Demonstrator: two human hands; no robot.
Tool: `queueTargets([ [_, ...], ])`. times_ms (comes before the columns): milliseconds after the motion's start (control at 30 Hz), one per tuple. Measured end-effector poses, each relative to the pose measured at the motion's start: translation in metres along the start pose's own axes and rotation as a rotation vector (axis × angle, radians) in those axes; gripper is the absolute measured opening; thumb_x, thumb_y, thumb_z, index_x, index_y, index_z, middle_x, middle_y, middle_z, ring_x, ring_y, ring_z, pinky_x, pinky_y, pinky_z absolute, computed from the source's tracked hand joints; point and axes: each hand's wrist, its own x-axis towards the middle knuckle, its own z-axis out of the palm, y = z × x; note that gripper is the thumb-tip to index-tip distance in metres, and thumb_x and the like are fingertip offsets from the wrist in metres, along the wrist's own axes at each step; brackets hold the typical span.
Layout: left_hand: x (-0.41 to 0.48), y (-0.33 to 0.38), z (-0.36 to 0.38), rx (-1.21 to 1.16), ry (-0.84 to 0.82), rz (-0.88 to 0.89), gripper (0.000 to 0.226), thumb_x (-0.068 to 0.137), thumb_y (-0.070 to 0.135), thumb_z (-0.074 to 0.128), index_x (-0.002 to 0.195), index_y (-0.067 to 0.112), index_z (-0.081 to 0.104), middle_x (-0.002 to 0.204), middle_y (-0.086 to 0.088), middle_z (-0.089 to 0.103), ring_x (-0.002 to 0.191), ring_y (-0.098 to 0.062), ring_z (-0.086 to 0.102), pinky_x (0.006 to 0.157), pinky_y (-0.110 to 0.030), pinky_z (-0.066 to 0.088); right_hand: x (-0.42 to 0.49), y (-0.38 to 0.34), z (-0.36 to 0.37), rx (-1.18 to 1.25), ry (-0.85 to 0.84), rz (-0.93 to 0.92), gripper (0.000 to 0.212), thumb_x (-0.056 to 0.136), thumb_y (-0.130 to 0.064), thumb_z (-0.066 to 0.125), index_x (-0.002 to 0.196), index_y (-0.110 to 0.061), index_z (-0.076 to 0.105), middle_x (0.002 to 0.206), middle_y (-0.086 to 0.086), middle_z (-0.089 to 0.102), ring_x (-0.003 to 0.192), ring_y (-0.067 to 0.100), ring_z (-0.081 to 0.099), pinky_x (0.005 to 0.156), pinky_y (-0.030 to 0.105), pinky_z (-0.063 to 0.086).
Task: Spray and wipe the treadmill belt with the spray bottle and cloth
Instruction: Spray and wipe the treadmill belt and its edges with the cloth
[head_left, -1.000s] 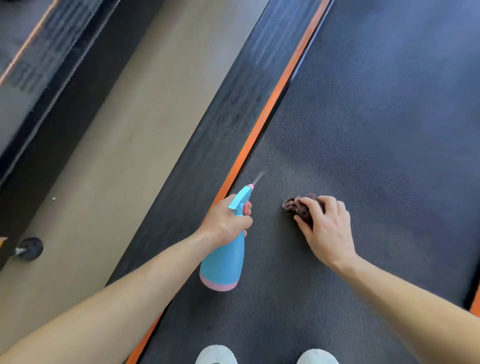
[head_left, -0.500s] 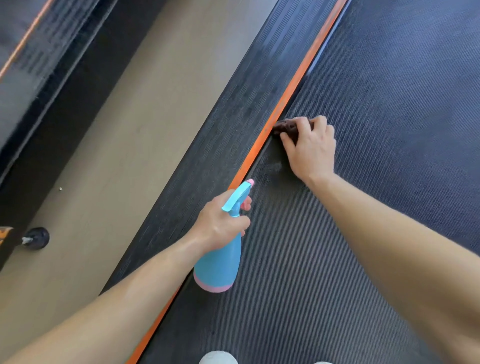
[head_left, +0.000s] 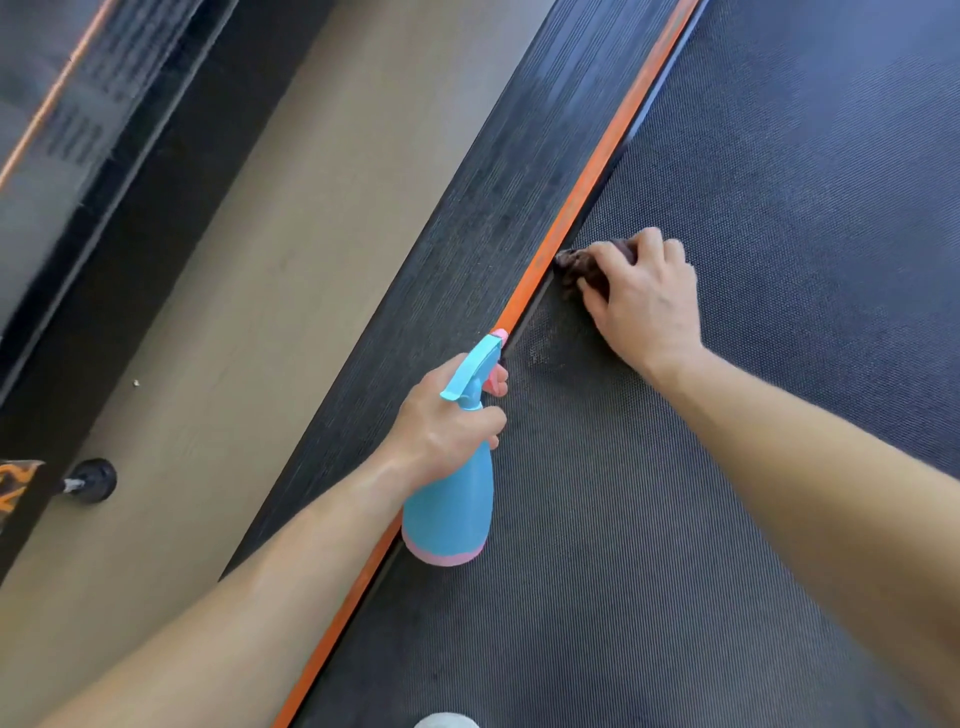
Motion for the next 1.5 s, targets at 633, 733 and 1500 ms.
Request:
queueTargets([
  [633, 0.006, 0.003, -0.005, -0.028, 0.017, 0.067, 0.038, 0.090, 0.001, 0.065, 0.117, 0.027, 0.066, 0.115, 0.010, 0.067, 0.078, -0.007, 0.073, 0.056, -0.006, 0.047, -0.009, -0.025, 0.003, 0.014, 0.004, 0.049, 0.033, 0.096, -0.045, 0.057, 0.119, -0.022, 0.062, 0.112, 0.013, 0.052, 0.097, 0.036, 0.050, 0.072, 0.046, 0.048],
  [733, 0.005, 0.004, -0.008, -0.051, 0.021, 0.059, 0.035, 0.090, -0.001, 0.064, 0.112, 0.026, 0.067, 0.112, 0.009, 0.067, 0.077, -0.010, 0.073, 0.055, -0.004, 0.045, -0.058, -0.038, 0.003, 0.103, -0.055, -0.231, 0.033, 0.096, -0.044, 0.053, 0.118, -0.022, 0.064, 0.111, 0.011, 0.055, 0.093, 0.033, 0.049, 0.070, 0.046, 0.048],
  [1500, 0.014, 0.013, -0.003, -0.085, 0.014, 0.033, 0.041, 0.068, 0.024, 0.060, 0.107, 0.031, 0.066, 0.115, 0.013, 0.069, 0.080, -0.022, 0.079, 0.078, -0.033, 0.052, -0.002, -0.020, 0.009, 0.026, -0.002, -0.173, 0.035, 0.091, -0.041, 0.064, 0.118, -0.019, 0.063, 0.109, 0.013, 0.054, 0.092, 0.036, 0.051, 0.067, 0.047, 0.051],
])
